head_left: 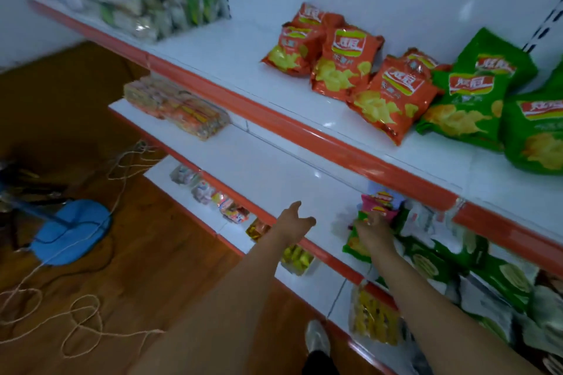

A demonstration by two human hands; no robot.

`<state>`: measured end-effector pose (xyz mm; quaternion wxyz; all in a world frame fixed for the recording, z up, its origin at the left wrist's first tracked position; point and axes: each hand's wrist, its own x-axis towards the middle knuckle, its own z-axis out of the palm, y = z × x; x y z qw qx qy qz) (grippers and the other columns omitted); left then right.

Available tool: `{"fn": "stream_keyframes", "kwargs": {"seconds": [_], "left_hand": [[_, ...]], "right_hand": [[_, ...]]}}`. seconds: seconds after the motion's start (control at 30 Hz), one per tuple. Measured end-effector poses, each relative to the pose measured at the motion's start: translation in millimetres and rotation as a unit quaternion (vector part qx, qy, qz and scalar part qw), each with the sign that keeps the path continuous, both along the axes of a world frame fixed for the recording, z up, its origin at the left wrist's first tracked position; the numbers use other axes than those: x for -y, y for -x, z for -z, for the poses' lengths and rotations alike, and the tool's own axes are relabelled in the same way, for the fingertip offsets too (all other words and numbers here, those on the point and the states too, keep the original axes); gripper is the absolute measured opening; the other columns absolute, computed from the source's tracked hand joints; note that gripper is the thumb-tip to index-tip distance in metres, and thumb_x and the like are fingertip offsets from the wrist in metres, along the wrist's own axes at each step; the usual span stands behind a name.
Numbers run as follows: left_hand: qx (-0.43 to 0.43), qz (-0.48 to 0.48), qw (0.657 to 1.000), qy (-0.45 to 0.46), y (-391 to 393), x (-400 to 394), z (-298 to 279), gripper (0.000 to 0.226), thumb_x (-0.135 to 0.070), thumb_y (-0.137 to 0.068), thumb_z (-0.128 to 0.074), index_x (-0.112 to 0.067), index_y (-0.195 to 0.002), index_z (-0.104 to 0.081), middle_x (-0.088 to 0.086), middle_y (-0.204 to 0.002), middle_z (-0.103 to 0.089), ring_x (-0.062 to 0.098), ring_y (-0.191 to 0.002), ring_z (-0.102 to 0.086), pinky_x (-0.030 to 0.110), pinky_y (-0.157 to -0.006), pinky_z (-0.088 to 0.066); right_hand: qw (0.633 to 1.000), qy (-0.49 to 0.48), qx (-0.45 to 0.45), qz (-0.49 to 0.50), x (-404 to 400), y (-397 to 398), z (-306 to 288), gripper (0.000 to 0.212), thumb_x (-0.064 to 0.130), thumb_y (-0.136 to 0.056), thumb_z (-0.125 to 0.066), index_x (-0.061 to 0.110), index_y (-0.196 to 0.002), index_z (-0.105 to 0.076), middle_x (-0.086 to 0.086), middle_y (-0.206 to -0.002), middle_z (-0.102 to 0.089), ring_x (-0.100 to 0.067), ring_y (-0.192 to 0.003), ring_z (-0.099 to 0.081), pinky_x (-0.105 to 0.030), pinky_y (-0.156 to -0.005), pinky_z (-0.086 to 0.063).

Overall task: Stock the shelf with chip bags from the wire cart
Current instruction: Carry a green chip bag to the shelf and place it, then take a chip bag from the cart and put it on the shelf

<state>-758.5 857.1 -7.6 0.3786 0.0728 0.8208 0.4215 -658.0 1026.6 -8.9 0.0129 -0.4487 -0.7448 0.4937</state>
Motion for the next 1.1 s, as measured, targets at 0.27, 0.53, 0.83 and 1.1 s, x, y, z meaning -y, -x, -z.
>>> {"fn": "stream_keyframes", "kwargs": {"seconds": [0.27,0.53,0.83,1.1], "left_hand": [[-0.102,-0.182,0.978,0.006,-4.7,167.9,-87.1,0.063,-0.028,-0.095,-0.061,-0.018,-0.151,-0.034,0.01,-0.147,-0.048,0.026,-0.129,-0.051,0.029,-0.099,-0.045],[-0.139,-0.451,0.882,0.019,-97.1,275.7,-128.8,0.06,-0.029,-0.097,-0.057,-0.027,-0.152,-0.032,0.002,-0.154,-0.04,0.023,-0.136,-0.047,0.037,-0.107,-0.046],[-0.18,-0.613,0.768,0.043,-293.8,353.9,-153.4,0.055,-0.029,-0.099,-0.055,-0.021,-0.15,-0.036,0.005,-0.147,-0.047,0.016,-0.124,-0.053,0.024,-0.089,-0.053],[-0.188,-0.721,0.664,0.071,-505.4,431.8,-152.4,0.057,-0.04,-0.095,-0.055,-0.025,-0.148,-0.039,0.002,-0.143,-0.05,0.018,-0.126,-0.052,0.034,-0.107,-0.043]], "right_hand": [[0.968,0.015,-0.12,-0.221,156.6,56.1,-80.4,0.055,0.025,-0.096,-0.055,0.012,-0.145,-0.036,-0.008,-0.15,-0.039,-0.025,-0.136,-0.04,-0.034,-0.108,-0.035],[0.86,0.033,-0.18,-0.476,277.5,48.3,-118.7,0.052,0.04,-0.094,-0.054,0.028,-0.142,-0.039,-0.002,-0.144,-0.047,-0.023,-0.124,-0.05,-0.036,-0.098,-0.042],[0.71,0.063,-0.197,-0.673,399.2,-71.7,-122.8,0.053,0.031,-0.097,-0.053,0.018,-0.146,-0.037,-0.003,-0.149,-0.041,-0.019,-0.138,-0.038,-0.037,-0.11,-0.037],[0.582,0.081,-0.216,-0.78,531.0,-241.3,-140.5,0.053,0.034,-0.097,-0.052,0.02,-0.146,-0.038,-0.002,-0.15,-0.04,-0.021,-0.138,-0.037,-0.043,-0.11,-0.036]]}}
